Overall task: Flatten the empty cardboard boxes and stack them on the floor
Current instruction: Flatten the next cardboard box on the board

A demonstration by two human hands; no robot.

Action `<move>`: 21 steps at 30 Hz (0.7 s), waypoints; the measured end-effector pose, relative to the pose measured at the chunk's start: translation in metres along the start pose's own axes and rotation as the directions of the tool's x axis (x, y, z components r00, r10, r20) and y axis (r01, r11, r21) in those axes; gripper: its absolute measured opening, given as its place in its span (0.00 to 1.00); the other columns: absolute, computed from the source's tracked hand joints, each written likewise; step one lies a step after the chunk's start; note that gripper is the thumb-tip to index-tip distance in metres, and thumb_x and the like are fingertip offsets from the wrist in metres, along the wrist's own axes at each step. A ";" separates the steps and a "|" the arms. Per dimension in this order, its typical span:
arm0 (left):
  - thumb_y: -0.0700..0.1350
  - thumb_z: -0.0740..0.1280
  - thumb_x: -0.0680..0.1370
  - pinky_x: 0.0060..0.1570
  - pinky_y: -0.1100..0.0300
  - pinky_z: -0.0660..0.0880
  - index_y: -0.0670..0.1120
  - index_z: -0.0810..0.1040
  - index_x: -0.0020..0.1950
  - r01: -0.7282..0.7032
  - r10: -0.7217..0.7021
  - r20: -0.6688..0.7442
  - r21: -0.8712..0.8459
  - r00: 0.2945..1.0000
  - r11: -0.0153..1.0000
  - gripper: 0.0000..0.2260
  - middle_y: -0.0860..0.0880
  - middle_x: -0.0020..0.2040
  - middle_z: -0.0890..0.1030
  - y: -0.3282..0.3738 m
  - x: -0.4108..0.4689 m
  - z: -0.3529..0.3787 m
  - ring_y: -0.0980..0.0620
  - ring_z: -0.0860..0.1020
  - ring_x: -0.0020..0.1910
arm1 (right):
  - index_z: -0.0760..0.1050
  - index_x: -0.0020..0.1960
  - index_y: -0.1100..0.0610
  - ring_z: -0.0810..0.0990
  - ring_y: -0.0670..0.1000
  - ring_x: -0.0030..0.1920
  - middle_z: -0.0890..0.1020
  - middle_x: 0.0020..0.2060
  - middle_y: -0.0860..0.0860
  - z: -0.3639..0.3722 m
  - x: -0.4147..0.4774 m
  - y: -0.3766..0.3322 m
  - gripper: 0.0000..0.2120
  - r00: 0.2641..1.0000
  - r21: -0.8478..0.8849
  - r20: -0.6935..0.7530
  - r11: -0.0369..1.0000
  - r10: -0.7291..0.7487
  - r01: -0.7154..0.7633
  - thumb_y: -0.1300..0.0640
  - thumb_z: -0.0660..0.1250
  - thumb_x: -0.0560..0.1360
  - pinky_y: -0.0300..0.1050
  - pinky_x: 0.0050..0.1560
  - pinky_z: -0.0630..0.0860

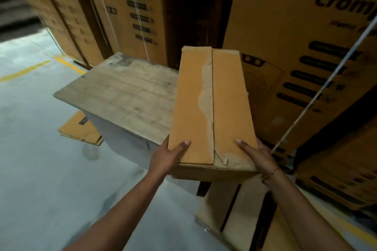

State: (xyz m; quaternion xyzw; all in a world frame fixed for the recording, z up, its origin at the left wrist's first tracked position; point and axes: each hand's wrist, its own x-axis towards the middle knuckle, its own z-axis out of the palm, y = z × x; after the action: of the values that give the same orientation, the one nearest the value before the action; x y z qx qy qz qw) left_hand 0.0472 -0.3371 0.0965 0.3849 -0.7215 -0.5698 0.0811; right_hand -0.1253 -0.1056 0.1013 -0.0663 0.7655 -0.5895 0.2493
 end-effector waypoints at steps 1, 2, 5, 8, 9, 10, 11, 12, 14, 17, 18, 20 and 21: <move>0.68 0.69 0.73 0.54 0.42 0.81 0.60 0.72 0.70 0.007 -0.007 -0.014 -0.002 1.000 1.000 0.29 0.53 0.58 0.81 -0.001 0.008 -0.017 0.47 0.81 0.55 | 0.72 0.66 0.44 0.79 0.45 0.53 0.80 0.55 0.44 0.019 0.010 -0.006 0.24 1.000 -0.001 0.012 1.000 -0.001 0.001 0.45 0.74 0.72 0.46 0.55 0.75; 0.68 0.69 0.73 0.54 0.42 0.81 0.60 0.71 0.70 0.015 -0.015 -0.029 -0.005 0.999 1.000 0.28 0.54 0.58 0.81 -0.002 0.016 -0.033 0.47 0.80 0.55 | 0.73 0.67 0.45 0.79 0.48 0.55 0.81 0.56 0.45 0.037 0.018 -0.013 0.26 1.000 -0.013 0.017 1.000 0.006 -0.005 0.44 0.75 0.71 0.49 0.58 0.76; 0.66 0.70 0.74 0.55 0.42 0.81 0.62 0.72 0.68 0.030 -0.031 -0.077 -0.014 0.997 0.999 0.24 0.53 0.56 0.81 -0.003 0.042 -0.073 0.47 0.80 0.53 | 0.74 0.68 0.46 0.80 0.51 0.57 0.82 0.56 0.46 0.084 0.045 -0.027 0.31 0.999 -0.038 0.047 0.999 0.000 0.002 0.39 0.75 0.68 0.56 0.63 0.76; 0.67 0.69 0.74 0.54 0.43 0.81 0.60 0.72 0.70 0.051 -0.053 -0.108 -0.016 0.993 0.999 0.27 0.52 0.58 0.81 -0.003 0.069 -0.105 0.46 0.80 0.54 | 0.74 0.64 0.44 0.80 0.51 0.56 0.82 0.55 0.45 0.123 0.070 -0.043 0.26 0.997 -0.054 0.076 0.999 0.003 0.001 0.39 0.75 0.69 0.55 0.63 0.76; 0.67 0.69 0.74 0.51 0.45 0.82 0.59 0.71 0.71 0.058 -0.059 -0.116 -0.013 0.992 0.998 0.28 0.51 0.59 0.81 -0.002 0.079 -0.114 0.46 0.80 0.54 | 0.74 0.62 0.43 0.80 0.50 0.56 0.82 0.54 0.44 0.135 0.080 -0.047 0.24 0.996 -0.055 0.091 0.998 -0.001 0.006 0.40 0.75 0.69 0.54 0.63 0.76; 0.68 0.68 0.74 0.47 0.47 0.83 0.59 0.71 0.72 0.063 -0.064 -0.122 -0.008 0.991 0.998 0.29 0.51 0.60 0.81 -0.001 0.089 -0.123 0.45 0.80 0.54 | 0.74 0.61 0.43 0.81 0.50 0.55 0.83 0.54 0.44 0.146 0.089 -0.053 0.23 0.995 -0.055 0.102 0.998 -0.005 0.011 0.41 0.75 0.69 0.53 0.62 0.76; 0.68 0.68 0.74 0.41 0.49 0.83 0.59 0.71 0.72 0.066 -0.065 -0.129 0.002 0.990 0.998 0.29 0.51 0.60 0.80 0.001 0.100 -0.131 0.45 0.80 0.54 | 0.75 0.61 0.43 0.81 0.49 0.55 0.83 0.53 0.43 0.157 0.101 -0.058 0.22 0.993 -0.052 0.116 0.999 -0.008 0.014 0.41 0.75 0.70 0.52 0.62 0.77; 0.68 0.68 0.75 0.37 0.50 0.83 0.58 0.71 0.72 0.067 -0.065 -0.135 0.009 0.989 0.998 0.29 0.51 0.59 0.80 0.002 0.110 -0.139 0.45 0.81 0.54 | 0.75 0.61 0.43 0.81 0.49 0.55 0.83 0.53 0.43 0.167 0.112 -0.062 0.22 0.992 -0.046 0.128 0.999 -0.010 0.017 0.42 0.75 0.70 0.50 0.60 0.77; 0.68 0.68 0.75 0.34 0.49 0.84 0.58 0.72 0.72 0.066 -0.063 -0.150 0.016 0.987 0.998 0.29 0.52 0.58 0.80 0.003 0.135 -0.152 0.46 0.81 0.52 | 0.74 0.62 0.44 0.81 0.47 0.54 0.83 0.52 0.42 0.186 0.133 -0.071 0.22 0.989 -0.036 0.150 0.999 -0.011 0.017 0.43 0.75 0.71 0.46 0.56 0.76; 0.71 0.68 0.72 0.33 0.47 0.84 0.58 0.72 0.72 0.089 -0.087 -0.158 0.004 0.984 0.996 0.32 0.50 0.59 0.81 0.006 0.168 -0.167 0.46 0.81 0.51 | 0.74 0.64 0.45 0.81 0.47 0.54 0.82 0.52 0.42 0.210 0.168 -0.083 0.25 0.985 -0.048 0.170 0.999 0.001 0.008 0.42 0.75 0.70 0.45 0.54 0.76; 0.73 0.68 0.71 0.33 0.47 0.84 0.58 0.72 0.72 0.091 -0.090 -0.155 -0.006 0.984 0.996 0.34 0.50 0.59 0.81 0.007 0.178 -0.172 0.45 0.81 0.51 | 0.74 0.64 0.45 0.81 0.48 0.54 0.82 0.53 0.43 0.218 0.180 -0.087 0.26 0.984 -0.056 0.178 0.998 0.006 0.004 0.41 0.75 0.68 0.46 0.54 0.76; 0.76 0.67 0.66 0.32 0.48 0.83 0.57 0.73 0.71 0.108 -0.108 -0.161 -0.011 0.981 0.994 0.39 0.49 0.60 0.81 0.007 0.200 -0.181 0.44 0.81 0.51 | 0.75 0.65 0.45 0.81 0.49 0.55 0.83 0.54 0.43 0.232 0.202 -0.093 0.30 0.981 -0.075 0.194 0.997 0.011 0.004 0.38 0.76 0.66 0.48 0.58 0.77; 0.77 0.66 0.64 0.33 0.48 0.84 0.56 0.73 0.72 0.116 -0.116 -0.167 -0.010 0.979 0.993 0.41 0.49 0.60 0.81 0.007 0.210 -0.186 0.44 0.81 0.52 | 0.75 0.66 0.46 0.81 0.49 0.56 0.83 0.55 0.43 0.239 0.212 -0.097 0.33 0.980 -0.090 0.198 0.996 0.018 0.000 0.36 0.76 0.65 0.50 0.60 0.78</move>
State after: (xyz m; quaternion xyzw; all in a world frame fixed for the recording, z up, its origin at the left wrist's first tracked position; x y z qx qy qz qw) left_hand 0.0029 -0.6141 0.0979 0.4726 -0.6884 -0.5395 0.1081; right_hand -0.2178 -0.4255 0.0841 -0.1324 0.7628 -0.5439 0.3237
